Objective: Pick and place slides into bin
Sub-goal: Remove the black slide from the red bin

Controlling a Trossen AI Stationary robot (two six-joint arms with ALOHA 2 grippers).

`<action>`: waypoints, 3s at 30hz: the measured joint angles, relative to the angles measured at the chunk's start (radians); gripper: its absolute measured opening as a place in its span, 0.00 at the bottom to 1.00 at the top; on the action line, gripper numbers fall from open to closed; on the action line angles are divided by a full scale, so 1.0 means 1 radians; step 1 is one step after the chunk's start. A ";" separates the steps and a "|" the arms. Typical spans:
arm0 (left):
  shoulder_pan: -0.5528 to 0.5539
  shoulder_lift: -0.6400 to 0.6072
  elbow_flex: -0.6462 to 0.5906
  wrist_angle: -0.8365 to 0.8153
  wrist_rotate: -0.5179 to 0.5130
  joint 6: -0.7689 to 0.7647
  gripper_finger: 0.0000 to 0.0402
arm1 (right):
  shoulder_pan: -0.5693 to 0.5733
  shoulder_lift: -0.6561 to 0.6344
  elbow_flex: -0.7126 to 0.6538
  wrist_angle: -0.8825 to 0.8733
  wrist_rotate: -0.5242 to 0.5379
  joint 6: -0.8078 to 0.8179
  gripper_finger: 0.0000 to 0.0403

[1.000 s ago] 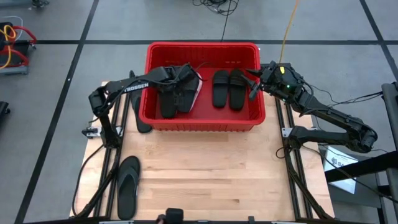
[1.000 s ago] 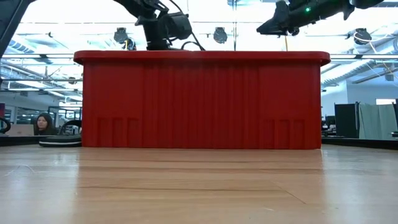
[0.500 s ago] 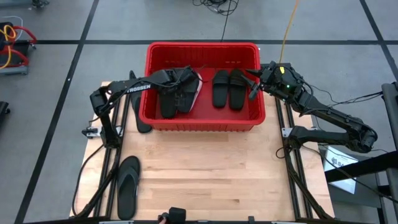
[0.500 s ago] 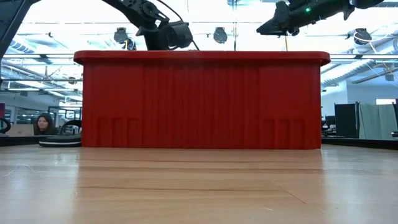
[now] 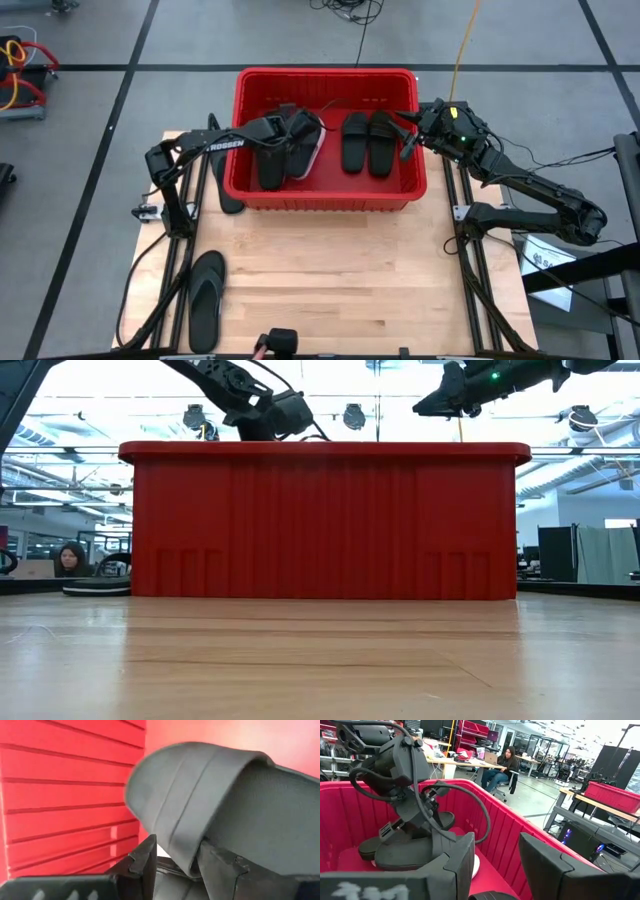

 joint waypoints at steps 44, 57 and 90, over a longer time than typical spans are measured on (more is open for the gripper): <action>-0.123 -0.309 0.002 0.072 -0.011 -0.134 0.00 | 0.000 0.000 0.000 0.000 0.001 0.027 0.36; -0.429 -0.425 0.003 -0.094 0.026 -0.659 0.00 | 0.000 0.000 0.000 -0.008 0.000 0.024 0.36; -0.832 -0.173 0.001 -0.307 0.251 -1.047 0.00 | 0.002 0.000 0.000 -0.015 -0.058 0.061 0.36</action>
